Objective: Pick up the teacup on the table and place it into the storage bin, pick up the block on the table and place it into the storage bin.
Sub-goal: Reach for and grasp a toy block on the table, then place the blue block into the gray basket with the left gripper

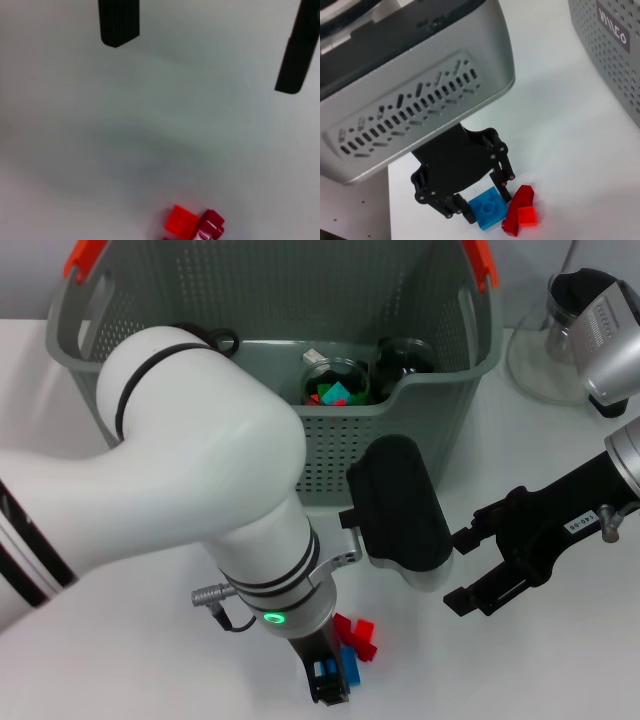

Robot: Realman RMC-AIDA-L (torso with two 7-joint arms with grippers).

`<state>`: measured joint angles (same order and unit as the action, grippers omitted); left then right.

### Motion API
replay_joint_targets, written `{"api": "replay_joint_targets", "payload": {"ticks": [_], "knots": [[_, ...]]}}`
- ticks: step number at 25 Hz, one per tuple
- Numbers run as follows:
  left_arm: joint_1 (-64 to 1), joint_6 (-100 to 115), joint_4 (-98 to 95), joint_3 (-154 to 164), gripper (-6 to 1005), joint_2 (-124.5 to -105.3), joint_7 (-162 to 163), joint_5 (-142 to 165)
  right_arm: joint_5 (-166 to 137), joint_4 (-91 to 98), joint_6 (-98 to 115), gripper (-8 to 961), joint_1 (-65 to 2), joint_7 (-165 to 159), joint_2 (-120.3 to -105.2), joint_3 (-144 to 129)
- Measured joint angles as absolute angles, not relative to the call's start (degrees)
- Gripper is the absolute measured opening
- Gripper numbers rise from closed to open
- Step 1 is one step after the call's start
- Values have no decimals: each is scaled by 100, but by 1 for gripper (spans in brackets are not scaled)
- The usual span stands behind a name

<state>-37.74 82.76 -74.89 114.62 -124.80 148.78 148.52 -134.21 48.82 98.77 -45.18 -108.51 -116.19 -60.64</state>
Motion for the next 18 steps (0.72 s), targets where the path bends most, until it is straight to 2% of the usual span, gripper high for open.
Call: {"api": "replay_joint_targets", "payload": {"ticks": [5,10,18], "knots": [[-3854,8233,-7403,11585,548,-12481,14990,14870,-13421,4888,9880,938,-4518,-10864,-11619,-6064],[-3850,8291,-7500,11605,402,-12479,14994,14892,-13421,4896,9891,938,-4499,-10867,-11619,-6064],[-3786,8639,-7799,11380,401,-12481,14991,14938,-13421,4890,9909,938,-4464,-10830,-11628,-5962]]}}
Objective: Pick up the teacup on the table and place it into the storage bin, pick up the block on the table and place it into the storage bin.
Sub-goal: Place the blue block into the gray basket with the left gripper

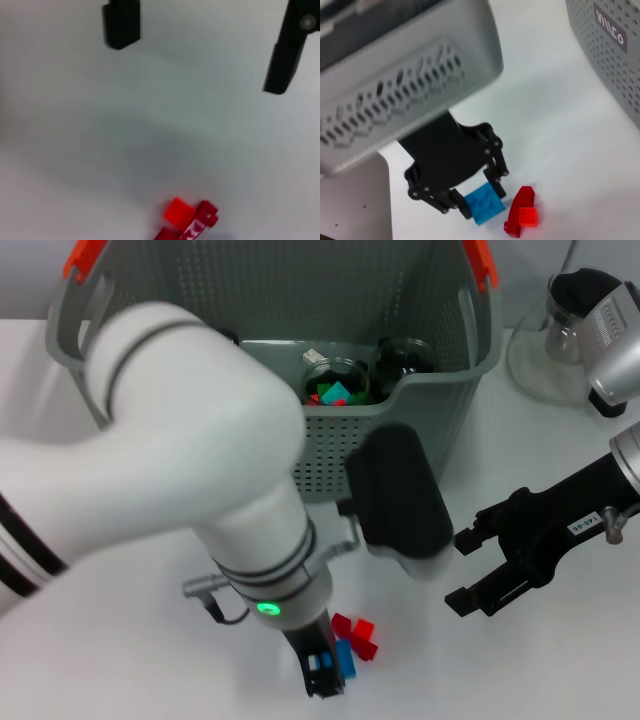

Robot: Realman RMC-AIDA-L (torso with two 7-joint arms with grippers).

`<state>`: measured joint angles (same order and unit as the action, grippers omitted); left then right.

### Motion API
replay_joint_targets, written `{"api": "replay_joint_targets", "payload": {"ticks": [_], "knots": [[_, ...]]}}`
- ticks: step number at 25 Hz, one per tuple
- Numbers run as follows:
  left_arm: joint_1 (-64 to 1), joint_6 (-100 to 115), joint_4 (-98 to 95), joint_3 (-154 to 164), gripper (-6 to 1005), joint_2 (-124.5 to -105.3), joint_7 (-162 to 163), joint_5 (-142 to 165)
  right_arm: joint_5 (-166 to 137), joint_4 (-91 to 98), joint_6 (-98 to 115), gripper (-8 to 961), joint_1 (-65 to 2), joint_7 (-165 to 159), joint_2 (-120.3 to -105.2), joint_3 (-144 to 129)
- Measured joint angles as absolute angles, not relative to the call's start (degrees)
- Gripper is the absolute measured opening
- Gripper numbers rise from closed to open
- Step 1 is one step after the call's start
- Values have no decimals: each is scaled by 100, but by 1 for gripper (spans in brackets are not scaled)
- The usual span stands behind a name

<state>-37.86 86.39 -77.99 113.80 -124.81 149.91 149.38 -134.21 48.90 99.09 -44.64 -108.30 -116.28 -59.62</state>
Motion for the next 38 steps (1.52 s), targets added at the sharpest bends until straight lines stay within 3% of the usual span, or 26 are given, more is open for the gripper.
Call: {"api": "replay_joint_targets", "payload": {"ticks": [8,16,17,25,30,36,38], "knots": [[-3310,9688,-9348,8963,401,-12447,14363,14366,-13427,4870,9931,939,-4456,-10821,-11628,-5954],[-3880,9744,-9675,6111,402,-12376,13815,13259,-13433,4852,9948,939,-4481,-10765,-11653,-5982],[-4186,9538,-9387,5434,402,-12302,13629,13030,-13435,4851,9951,939,-4487,-10764,-11660,-5983],[-4727,8018,-7596,5173,458,-11796,13609,13015,-13449,4851,9956,939,-4506,-10740,-11714,-5994],[-4795,7265,-7018,5211,493,-11682,13520,13080,-13449,4851,9957,939,-4508,-10737,-11721,-5997],[-4780,7015,-7085,5246,736,-11717,13534,13345,-13455,4852,9968,939,-4518,-10700,-11724,-6021],[-4704,7095,-7206,5199,774,-11739,13562,13293,-13456,4854,9970,938,-4519,-10668,-11724,-6034]]}}
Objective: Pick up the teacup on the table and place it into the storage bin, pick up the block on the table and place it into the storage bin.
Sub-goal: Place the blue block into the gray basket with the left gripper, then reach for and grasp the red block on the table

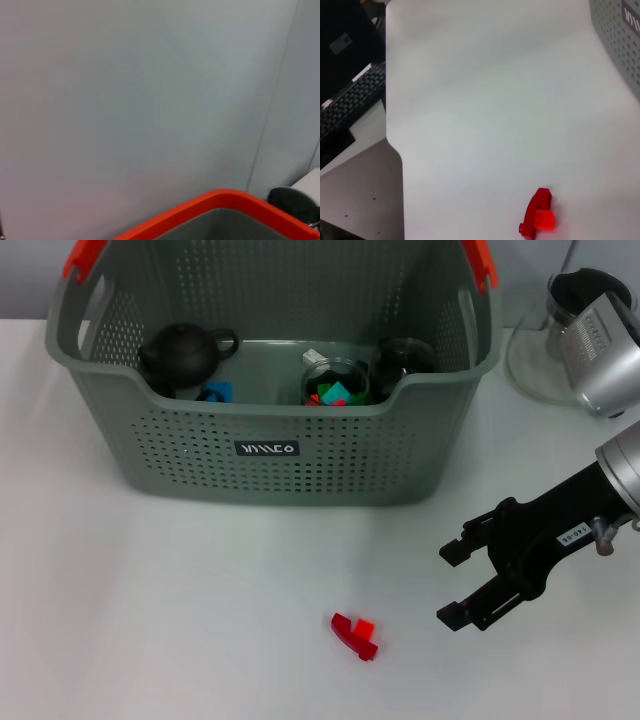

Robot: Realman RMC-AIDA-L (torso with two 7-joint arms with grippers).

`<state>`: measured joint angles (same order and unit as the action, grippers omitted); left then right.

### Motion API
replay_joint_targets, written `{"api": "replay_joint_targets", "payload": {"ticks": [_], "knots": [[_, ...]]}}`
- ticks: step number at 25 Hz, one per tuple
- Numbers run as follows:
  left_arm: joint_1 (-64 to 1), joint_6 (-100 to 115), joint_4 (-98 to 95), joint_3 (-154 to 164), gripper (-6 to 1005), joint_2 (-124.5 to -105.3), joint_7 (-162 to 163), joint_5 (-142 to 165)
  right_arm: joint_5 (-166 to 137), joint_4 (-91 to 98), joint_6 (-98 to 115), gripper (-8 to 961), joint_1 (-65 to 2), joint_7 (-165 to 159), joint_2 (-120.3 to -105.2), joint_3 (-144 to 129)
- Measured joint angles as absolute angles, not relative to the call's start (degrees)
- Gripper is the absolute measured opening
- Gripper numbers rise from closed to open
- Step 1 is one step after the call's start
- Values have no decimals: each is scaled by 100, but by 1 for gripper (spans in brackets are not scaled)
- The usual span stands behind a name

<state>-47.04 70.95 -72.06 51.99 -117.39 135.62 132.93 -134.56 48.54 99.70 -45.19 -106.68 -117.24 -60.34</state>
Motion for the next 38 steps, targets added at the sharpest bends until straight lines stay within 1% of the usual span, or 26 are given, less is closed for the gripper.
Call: {"api": "replay_joint_targets", "payload": {"ticks": [5,9,11,14,19,21,25,28,36,38], "knots": [[-4078,8126,-8073,5101,870,-11942,13201,12304,-13457,4853,9972,938,-4502,-10643,-11697,-6065],[-3547,9617,-8607,5114,946,-12082,12314,11351,-13457,4851,9995,938,-4467,-10608,-11673,-6065],[-3301,10378,-8693,5067,953,-12172,11902,11011,-13457,4851,10001,938,-4462,-10566,-11661,-6065],[-2965,10968,-8641,5035,963,-12278,11428,10646,-13458,4851,10005,939,-4470,-10421,-11660,-6076],[-2217,11256,-8223,5098,963,-12419,10588,10189,-13608,4857,10006,939,-4534,-10222,-11678,-6148],[-2046,11306,-7631,5021,963,-12440,10234,10164,-13667,4880,10006,938,-4578,-10183,-11697,-6214],[-1925,11343,-7140,4905,963,-12453,9830,10226,-13708,4896,10017,939,-4697,-10147,-11733,-6444],[-1744,11255,-6827,4810,963,-12475,9233,10389,-13740,4901,10015,939,-4826,-10139,-11794,-6699],[-1732,10988,-5778,3768,962,-12435,8414,10907,-14149,4939,9891,938,-5418,-10026,-12008,-7404],[-1711,10919,-5574,3568,962,-12427,8357,10920,-14256,4945,9775,938,-5576,-10026,-12021,-7554]]}}
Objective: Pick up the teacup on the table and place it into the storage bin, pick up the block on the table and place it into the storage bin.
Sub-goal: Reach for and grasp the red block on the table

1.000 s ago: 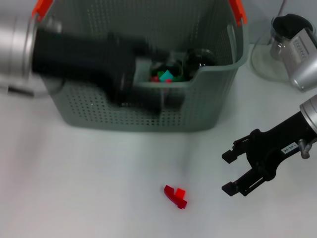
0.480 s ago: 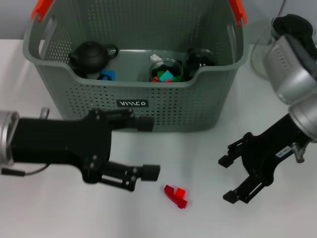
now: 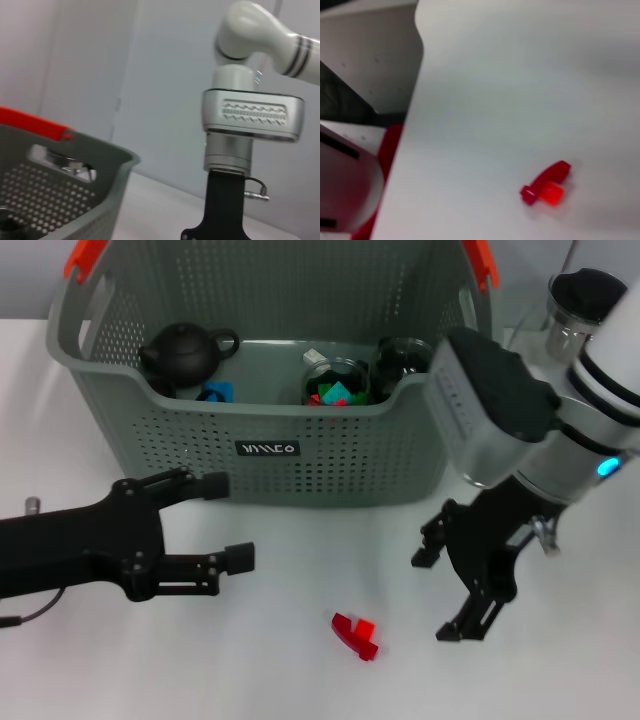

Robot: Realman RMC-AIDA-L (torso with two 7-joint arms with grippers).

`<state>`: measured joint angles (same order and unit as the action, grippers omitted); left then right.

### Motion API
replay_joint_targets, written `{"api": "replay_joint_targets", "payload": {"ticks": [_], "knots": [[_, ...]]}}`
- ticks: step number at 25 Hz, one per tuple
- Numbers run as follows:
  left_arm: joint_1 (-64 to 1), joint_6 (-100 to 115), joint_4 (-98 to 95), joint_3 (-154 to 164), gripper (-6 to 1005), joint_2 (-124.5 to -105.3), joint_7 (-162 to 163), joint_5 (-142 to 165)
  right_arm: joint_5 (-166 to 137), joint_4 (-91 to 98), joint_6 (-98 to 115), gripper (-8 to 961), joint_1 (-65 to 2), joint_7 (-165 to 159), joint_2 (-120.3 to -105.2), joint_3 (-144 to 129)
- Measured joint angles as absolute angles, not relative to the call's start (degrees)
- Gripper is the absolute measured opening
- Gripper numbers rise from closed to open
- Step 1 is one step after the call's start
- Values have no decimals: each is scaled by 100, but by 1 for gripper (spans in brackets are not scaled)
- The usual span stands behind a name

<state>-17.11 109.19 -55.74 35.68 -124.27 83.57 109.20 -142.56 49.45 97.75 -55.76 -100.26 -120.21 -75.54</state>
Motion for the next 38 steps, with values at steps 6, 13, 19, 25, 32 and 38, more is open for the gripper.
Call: {"api": "replay_joint_targets", "payload": {"ticks": [6,13,19,25,32,38], "knots": [[-1606,10899,-5391,3381,962,-12438,8311,10943,-14220,4984,9381,939,-5850,-9993,-12055,-8050],[-1627,10832,-5257,3156,962,-12423,8322,10929,-13765,4985,8842,938,-6024,-10084,-12092,-9431],[-1640,10747,-5252,3151,963,-12426,8360,10929,-13490,5243,8517,935,-5970,-10120,-12108,-10325],[-1640,10697,-5247,3139,963,-12428,8360,10921,-13480,5431,8213,931,-5934,-9999,-12111,-10874],[-1673,10666,-5162,3094,963,-12421,8360,10920,-13393,5502,7872,926,-5932,-9838,-12138,-11426],[-1671,10661,-5158,3094,963,-12419,8359,10932,-13266,5517,7718,922,-5936,-9683,-12147,-11736]]}}
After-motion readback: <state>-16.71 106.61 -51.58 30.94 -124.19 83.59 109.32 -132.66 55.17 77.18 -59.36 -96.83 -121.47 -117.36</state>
